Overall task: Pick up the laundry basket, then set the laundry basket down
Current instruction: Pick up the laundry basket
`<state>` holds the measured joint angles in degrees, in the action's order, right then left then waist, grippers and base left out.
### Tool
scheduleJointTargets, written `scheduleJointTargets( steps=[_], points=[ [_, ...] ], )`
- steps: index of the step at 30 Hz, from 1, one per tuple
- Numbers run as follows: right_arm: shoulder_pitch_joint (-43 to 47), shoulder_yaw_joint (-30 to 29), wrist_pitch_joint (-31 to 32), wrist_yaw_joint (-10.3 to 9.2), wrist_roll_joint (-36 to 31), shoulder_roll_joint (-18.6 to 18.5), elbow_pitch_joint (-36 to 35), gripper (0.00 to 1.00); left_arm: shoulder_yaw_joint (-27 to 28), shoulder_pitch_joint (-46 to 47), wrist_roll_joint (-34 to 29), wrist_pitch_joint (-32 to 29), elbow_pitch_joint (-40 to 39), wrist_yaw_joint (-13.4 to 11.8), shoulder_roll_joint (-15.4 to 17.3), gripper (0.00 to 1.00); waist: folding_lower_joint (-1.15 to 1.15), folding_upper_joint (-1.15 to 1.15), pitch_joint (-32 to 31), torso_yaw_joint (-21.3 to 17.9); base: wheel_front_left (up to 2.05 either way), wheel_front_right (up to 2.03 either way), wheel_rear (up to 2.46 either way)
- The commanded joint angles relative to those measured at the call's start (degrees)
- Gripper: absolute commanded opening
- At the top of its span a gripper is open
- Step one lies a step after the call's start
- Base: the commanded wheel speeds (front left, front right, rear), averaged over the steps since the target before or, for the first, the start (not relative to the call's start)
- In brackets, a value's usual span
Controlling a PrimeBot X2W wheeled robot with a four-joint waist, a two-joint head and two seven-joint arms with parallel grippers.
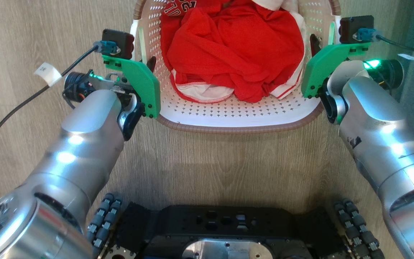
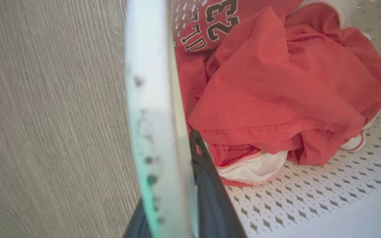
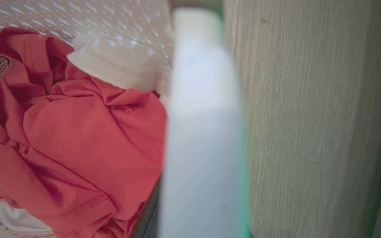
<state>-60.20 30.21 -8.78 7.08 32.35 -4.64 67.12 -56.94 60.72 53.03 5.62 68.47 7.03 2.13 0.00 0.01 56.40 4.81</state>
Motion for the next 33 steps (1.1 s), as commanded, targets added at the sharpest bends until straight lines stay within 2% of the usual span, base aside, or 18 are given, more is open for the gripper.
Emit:
scheduleJointTargets(
  steps=[1, 6, 13, 21, 33],
  points=[
    [2.2, 2.5, -0.8, 0.41, -0.2, 1.5, -0.2, 0.00, -0.9, 0.0, 0.2, 0.6, -1.3, 0.5, 0.8, 0.00, 0.00, -0.01, -0.1, 0.1, 0.00, 0.00, 0.00],
    [2.4, 3.9, 0.0, 0.41, 0.9, 1.4, 0.6, 0.00, -3.1, -0.5, 2.1, -0.7, -1.7, 0.5, 0.8, 0.00, 0.00, -0.01, -1.1, 0.2, 0.00, 0.00, 0.00],
    [3.9, 6.3, 5.7, 0.41, 4.2, 1.5, 0.4, 0.00, -6.3, -1.7, 4.3, -3.0, -3.1, 0.5, 0.8, 0.00, 0.00, -0.01, -3.5, 0.5, 0.00, 0.00, 0.00],
    [6.8, 10.0, 12.2, 0.41, 8.1, 1.0, 0.4, 0.00, -11.6, -4.6, 7.7, -7.5, -4.3, 0.5, 0.8, 0.00, 0.00, -0.01, -10.3, 0.2, 0.00, 0.00, 0.00],
    [13.6, 13.0, 18.0, 0.41, 14.2, 1.0, 0.2, 0.00, -14.9, -9.6, 11.7, -12.5, -4.5, 0.5, 0.8, 0.00, 0.00, -0.01, -22.6, -0.2, 0.00, 0.00, 0.00]
  ],
)
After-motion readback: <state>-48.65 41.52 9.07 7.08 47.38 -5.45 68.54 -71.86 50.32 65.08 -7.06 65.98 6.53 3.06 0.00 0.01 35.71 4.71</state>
